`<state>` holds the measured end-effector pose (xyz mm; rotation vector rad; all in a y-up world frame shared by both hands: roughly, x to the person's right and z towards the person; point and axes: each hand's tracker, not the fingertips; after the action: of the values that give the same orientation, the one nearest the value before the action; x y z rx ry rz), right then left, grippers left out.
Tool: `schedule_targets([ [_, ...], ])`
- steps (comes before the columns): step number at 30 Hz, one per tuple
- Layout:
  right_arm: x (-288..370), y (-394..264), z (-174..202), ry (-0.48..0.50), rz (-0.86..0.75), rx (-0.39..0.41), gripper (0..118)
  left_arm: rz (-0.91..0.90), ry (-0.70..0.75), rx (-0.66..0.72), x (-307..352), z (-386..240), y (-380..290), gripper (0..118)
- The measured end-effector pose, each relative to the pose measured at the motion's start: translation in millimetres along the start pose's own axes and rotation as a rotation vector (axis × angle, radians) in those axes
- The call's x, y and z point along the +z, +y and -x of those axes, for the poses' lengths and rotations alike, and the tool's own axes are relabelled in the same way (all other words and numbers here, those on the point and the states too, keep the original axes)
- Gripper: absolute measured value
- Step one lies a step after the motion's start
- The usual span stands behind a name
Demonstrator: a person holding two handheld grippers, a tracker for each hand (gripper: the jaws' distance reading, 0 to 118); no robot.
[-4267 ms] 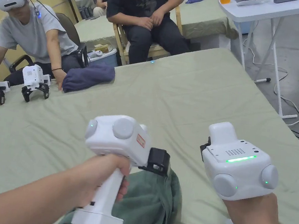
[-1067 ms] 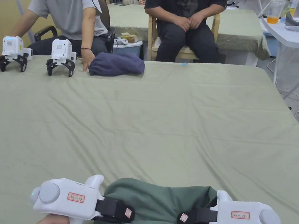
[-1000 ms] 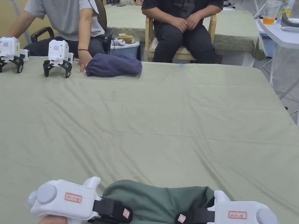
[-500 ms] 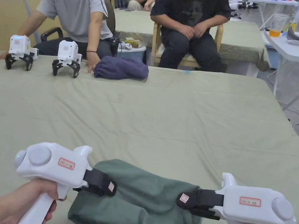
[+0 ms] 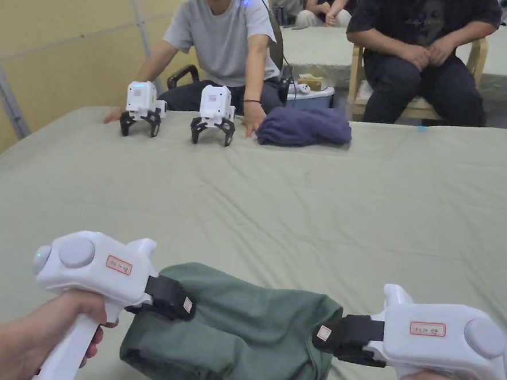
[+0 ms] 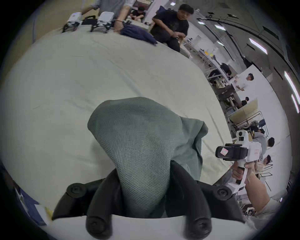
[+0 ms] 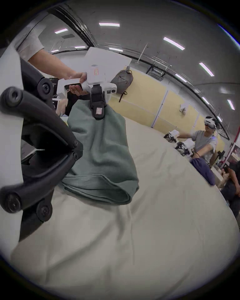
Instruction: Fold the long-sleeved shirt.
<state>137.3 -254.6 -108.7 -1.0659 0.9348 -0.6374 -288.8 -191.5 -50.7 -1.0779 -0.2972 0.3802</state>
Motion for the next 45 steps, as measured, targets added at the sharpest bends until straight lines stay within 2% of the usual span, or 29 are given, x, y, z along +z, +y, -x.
schedule_targets([
  [11, -146.4, 4.7, 70.7, 0.019, 0.046, 0.003, 8, 0.014, 0.113, 0.078, 61.7, 131.3, 28.6, 28],
  [16, -180.0, 0.5, 79.1, 0.04, 0.05, -0.04, 8, 0.058, 0.175, 0.093, 88.9, 180.1, 37.5, 28],
  [18, -193.6, -0.2, 84.8, 0.028, 0.057, -0.032, 8, 0.029, 0.188, 0.125, 93.9, 194.5, 35.1, 28],
  [19, -200.8, -1.5, 89.1, -0.013, 0.057, -0.005, 8, 0.015, 0.197, 0.145, 93.9, 199.3, 31.8, 28],
  [21, -212.9, -0.6, 93.9, 0.004, 0.079, -0.019, 8, 0.03, 0.174, 0.182, 91.0, 202.8, 25.2, 29],
  [22, -216.5, -0.7, 97.0, 0.01, 0.08, -0.021, 8, 0.036, 0.159, 0.196, 90.1, 203.0, 22.6, 35],
  [23, -220.8, -0.7, 100.5, 0.013, 0.076, -0.019, 8, 0.031, 0.186, 0.168, 88.8, 197.7, 21.0, 50],
  [24, -222.8, -0.6, 102.9, 0.017, 0.079, -0.016, 8, 0.007, 0.24, 0.125, 89.3, 201.8, 21.9, 79],
  [25, -224.2, -1.3, 105.5, 0.021, 0.084, -0.013, 8, -0.033, 0.28, 0.108, 92.3, 200.5, 21.6, 118],
  [27, -221.6, -4.1, 109.5, 0.038, 0.097, -0.002, 8, -0.045, 0.307, 0.138, 99.2, 196.4, 23.9, 118],
  [28, -218.0, -5.6, 111.6, 0.05, 0.093, 0.007, 8, -0.077, 0.372, 0.116, 113.2, 192.7, 20.0, 118],
  [29, -214.0, -5.2, 113.2, 0.051, 0.091, 0.011, 8, -0.103, 0.353, 0.093, 116.1, 188.0, 26.5, 118],
  [31, -205.1, -2.5, 114.7, 0.06, 0.08, 0.021, 8, -0.101, 0.424, 0.07, 130.4, 174.2, 31.1, 118],
  [32, -198.8, -0.2, 116.7, 0.049, 0.065, 0.038, 8, -0.119, 0.427, 0.046, 142.2, 142.8, 21.7, 118],
  [33, -190.5, 3.5, 119.9, 0.038, 0.041, 0.068, 8, -0.14, 0.456, 0.043, 149.4, 124.9, 18.3, 117],
  [34, -181.6, 6.8, 126.3, -0.004, 0.015, 0.125, 8, -0.177, 0.457, 0.025, 154.9, 106.6, 15.1, 110],
  [35, -172.7, 7.9, 139.0, -0.081, -0.025, 0.253, 8, -0.244, 0.467, 0.015, 160.2, 89.6, 9.9, 90],
  [36, -163.4, 6.6, 154.5, -0.18, -0.079, 0.418, 8, -0.303, 0.525, -0.012, 157.5, 83.7, 5.0, 51],
  [37, -155.1, 2.2, 169.1, -0.293, -0.16, 0.573, 8, -0.356, 0.607, -0.039, 154.6, 64.8, -2.7, 5],
  [38, -147.0, -2.9, 182.2, -0.382, -0.247, 0.717, 8, -0.463, 0.754, -0.11, 155.8, 38.0, -16.2, 5],
  [39, -142.6, -6.4, 189.7, -0.434, -0.31, 0.774, 8, -0.546, 0.761, -0.123, 147.5, 16.3, -31.5, 5],
  [40, -137.2, -6.6, 193.2, -0.445, -0.352, 0.766, 8, -0.649, 0.782, -0.147, 134.1, 7.3, -42.4, 5],
  [41, -130.1, -5.7, 196.2, -0.425, -0.375, 0.76, 8, -0.694, 0.782, -0.113, 121.9, -5.7, -50.7, 5],
  [43, -112.4, -5.7, 199.8, -0.458, -0.431, 0.811, 8, -0.761, 0.73, 0.023, 101.3, -34.0, -66.9, 5],
  [44, -102.2, -6.0, 200.1, -0.512, -0.466, 0.843, 8, -0.783, 0.722, 0.026, 90.2, -58.0, -78.6, 5],
  [45, -91.0, -4.2, 197.9, -0.522, -0.482, 0.851, 8, -0.793, 0.736, -0.009, 80.6, -72.9, -83.3, 5],
])
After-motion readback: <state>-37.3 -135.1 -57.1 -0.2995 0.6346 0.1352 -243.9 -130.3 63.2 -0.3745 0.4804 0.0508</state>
